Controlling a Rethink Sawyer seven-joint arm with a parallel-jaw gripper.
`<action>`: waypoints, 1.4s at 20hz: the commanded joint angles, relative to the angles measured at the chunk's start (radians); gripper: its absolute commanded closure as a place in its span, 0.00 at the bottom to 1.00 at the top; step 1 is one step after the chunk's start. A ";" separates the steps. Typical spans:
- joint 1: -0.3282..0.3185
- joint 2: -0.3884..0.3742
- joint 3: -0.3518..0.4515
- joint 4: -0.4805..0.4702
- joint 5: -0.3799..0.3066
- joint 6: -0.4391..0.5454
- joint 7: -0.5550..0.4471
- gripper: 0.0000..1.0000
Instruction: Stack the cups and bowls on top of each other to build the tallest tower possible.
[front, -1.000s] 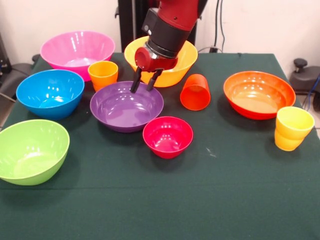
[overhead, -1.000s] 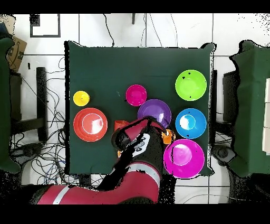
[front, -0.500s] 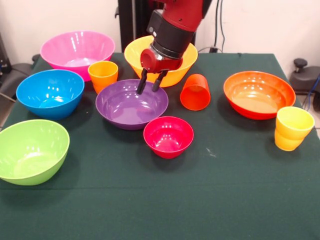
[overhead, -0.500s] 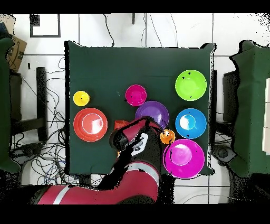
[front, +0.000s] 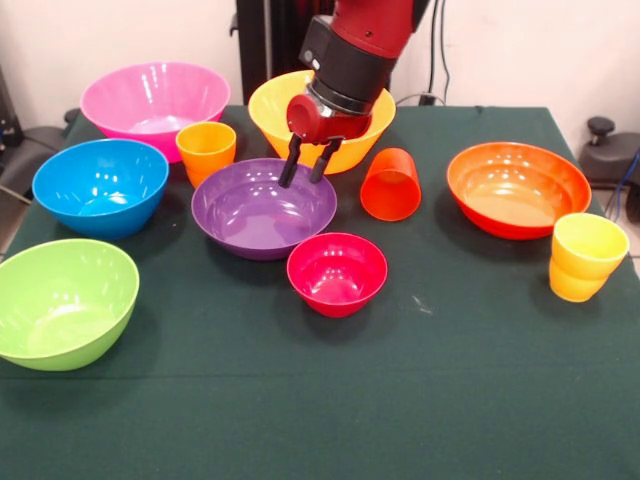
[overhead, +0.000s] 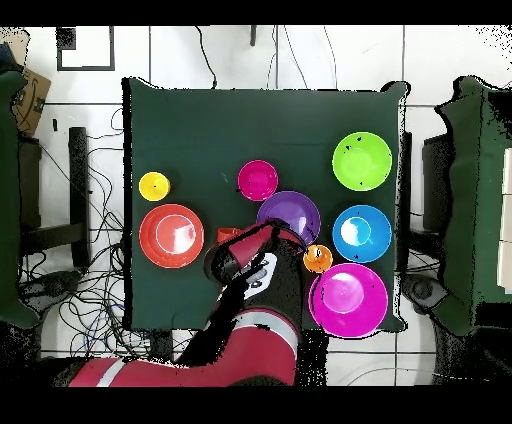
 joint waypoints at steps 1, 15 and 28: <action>0.018 -0.005 0.111 0.023 -0.048 0.025 0.013 0.00; 0.029 -0.017 0.109 0.048 -0.041 0.023 0.026 0.00; 0.057 -0.040 0.081 0.068 -0.041 0.038 0.039 0.00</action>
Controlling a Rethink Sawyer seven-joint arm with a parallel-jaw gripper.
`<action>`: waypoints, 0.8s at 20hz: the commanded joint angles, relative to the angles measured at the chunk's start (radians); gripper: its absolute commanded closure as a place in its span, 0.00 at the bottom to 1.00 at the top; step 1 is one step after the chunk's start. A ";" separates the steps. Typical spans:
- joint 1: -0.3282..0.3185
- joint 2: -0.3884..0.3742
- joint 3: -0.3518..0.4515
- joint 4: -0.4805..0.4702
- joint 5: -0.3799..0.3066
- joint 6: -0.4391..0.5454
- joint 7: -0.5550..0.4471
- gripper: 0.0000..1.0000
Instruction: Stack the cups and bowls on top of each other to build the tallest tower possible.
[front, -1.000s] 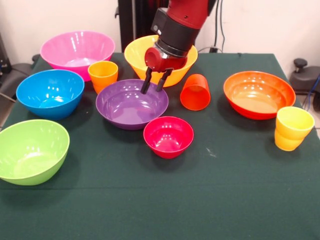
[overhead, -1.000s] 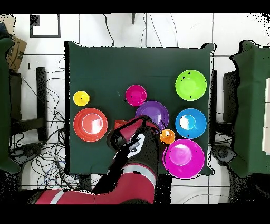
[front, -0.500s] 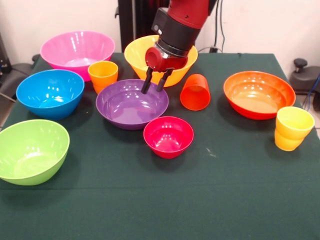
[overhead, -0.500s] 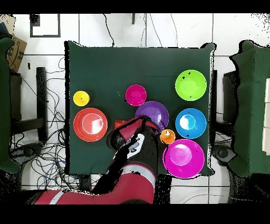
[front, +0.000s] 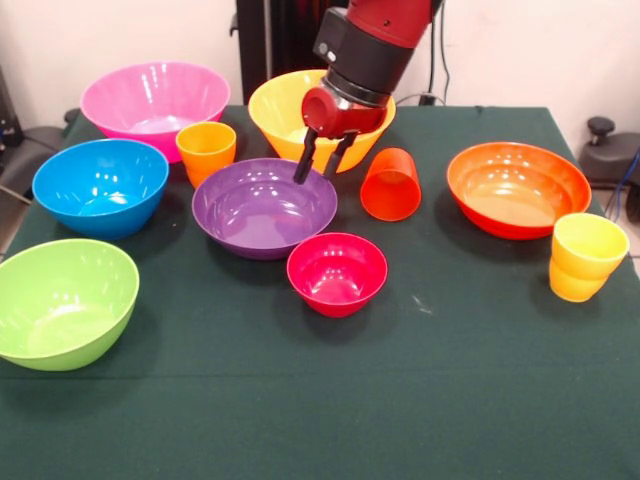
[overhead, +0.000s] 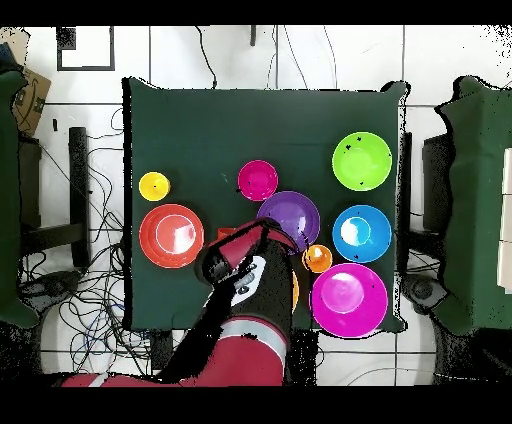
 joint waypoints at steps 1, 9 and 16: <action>0.023 -0.014 0.079 0.065 -0.041 0.038 0.039 0.00; 0.021 -0.012 0.068 0.076 -0.052 0.012 0.045 0.00; 0.006 0.025 0.079 0.050 -0.053 -0.007 0.046 0.00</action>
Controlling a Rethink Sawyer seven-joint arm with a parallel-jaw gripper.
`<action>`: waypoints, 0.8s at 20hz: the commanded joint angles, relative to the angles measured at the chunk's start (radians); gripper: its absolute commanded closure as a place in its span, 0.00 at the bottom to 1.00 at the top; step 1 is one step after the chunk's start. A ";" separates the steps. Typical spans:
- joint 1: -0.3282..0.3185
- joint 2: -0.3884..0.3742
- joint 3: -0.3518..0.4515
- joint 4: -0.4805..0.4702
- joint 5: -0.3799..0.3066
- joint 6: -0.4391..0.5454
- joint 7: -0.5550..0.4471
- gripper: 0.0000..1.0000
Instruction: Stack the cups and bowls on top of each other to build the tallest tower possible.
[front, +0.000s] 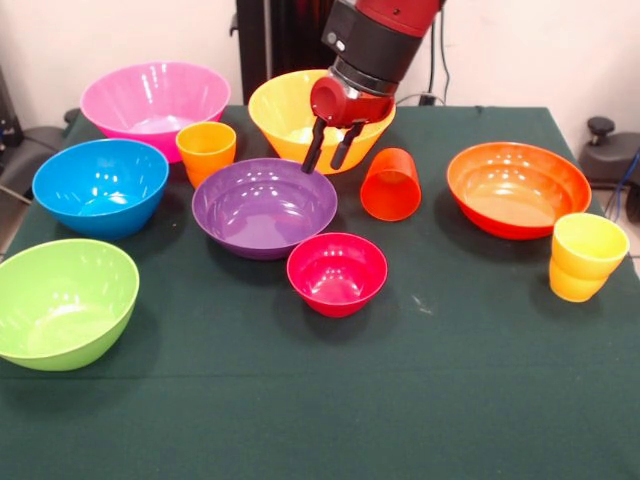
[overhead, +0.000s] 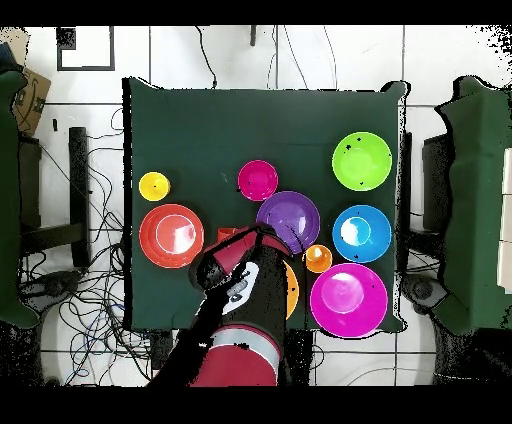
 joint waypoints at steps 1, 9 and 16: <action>-0.012 0.060 0.083 0.008 -0.054 -0.014 0.050 0.00; -0.018 0.102 0.101 -0.023 -0.046 -0.030 0.054 0.00; -0.021 0.139 0.103 -0.055 -0.045 -0.047 0.058 0.00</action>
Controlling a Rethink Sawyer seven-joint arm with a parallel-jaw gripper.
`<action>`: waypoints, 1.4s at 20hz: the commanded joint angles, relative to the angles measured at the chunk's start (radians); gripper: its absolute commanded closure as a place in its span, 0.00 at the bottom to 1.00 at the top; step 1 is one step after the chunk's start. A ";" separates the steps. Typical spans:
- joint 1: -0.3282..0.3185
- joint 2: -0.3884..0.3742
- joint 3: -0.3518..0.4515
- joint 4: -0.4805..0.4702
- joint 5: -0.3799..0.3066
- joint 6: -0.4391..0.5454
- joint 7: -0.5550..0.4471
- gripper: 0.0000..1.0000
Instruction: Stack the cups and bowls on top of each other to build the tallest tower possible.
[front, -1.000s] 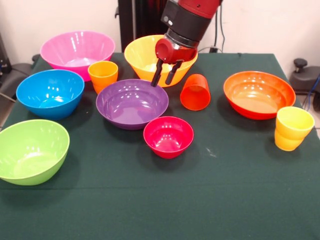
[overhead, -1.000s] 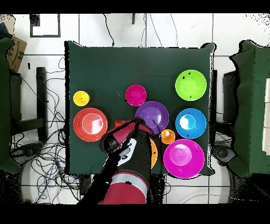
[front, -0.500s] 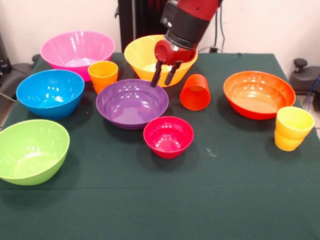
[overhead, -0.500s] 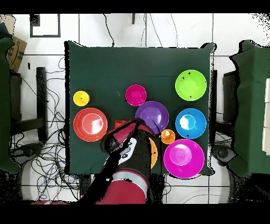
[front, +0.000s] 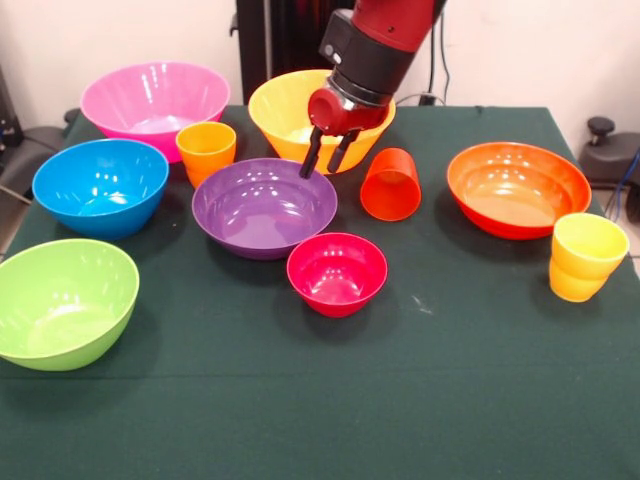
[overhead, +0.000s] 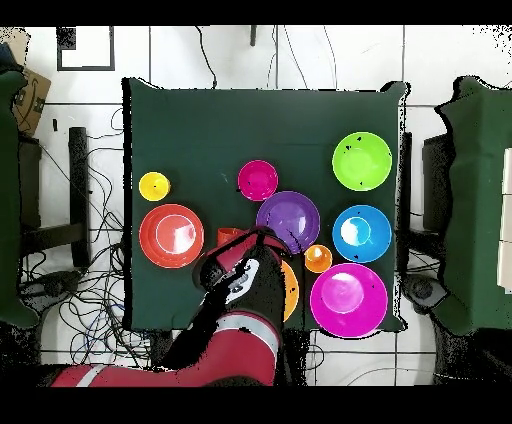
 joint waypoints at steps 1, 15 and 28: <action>-0.019 0.083 0.103 -0.059 -0.045 -0.049 0.059 0.00; -0.031 0.086 0.119 -0.060 -0.052 -0.088 0.049 0.00; -0.063 0.072 0.152 -0.043 -0.077 -0.114 0.021 1.00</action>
